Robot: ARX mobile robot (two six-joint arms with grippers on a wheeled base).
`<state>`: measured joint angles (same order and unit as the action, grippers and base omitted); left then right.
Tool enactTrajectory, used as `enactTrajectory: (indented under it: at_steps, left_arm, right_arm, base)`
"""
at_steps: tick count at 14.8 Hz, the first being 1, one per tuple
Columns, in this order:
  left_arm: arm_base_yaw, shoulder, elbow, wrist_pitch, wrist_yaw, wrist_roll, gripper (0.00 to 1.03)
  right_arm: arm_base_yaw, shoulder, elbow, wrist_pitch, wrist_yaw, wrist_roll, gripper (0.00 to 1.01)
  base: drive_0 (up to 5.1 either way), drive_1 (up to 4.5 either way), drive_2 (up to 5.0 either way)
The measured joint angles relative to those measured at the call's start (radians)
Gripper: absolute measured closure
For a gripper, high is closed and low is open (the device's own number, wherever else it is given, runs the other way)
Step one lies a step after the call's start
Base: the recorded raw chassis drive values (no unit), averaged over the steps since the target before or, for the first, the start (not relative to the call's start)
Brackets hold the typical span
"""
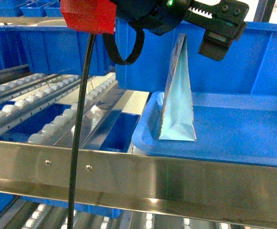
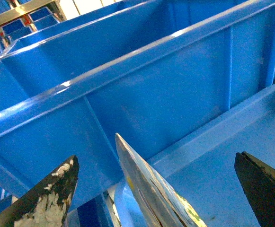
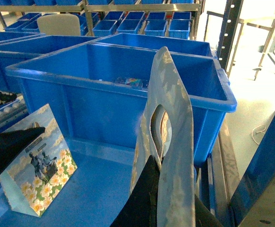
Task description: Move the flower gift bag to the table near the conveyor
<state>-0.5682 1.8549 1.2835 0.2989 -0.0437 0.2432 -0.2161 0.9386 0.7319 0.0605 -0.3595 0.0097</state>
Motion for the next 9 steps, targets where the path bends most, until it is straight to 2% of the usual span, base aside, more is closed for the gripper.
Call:
enactTrajectory:
  at_steps: [3, 5, 9]
  left_arm:
    - [-0.036, 0.006, 0.000, -0.044, 0.001, -0.011, 0.05]
    - [-0.047, 0.011, 0.000, -0.057, 0.003, -0.036, 0.05]
    - [-0.018, 0.036, -0.013, -0.050, -0.010, -0.087, 0.05]
  right_arm:
    - [0.000, 0.000, 0.000, 0.000, 0.000, 0.000, 0.99]
    - [0.000, 0.000, 0.000, 0.000, 0.000, 0.000, 0.99]
    - [0.000, 0.000, 0.000, 0.000, 0.000, 0.000, 0.99]
  base:
    - [0.0, 0.00, 0.0]
    - [0.0, 0.00, 0.0]
    - [0.0, 0.00, 0.0]
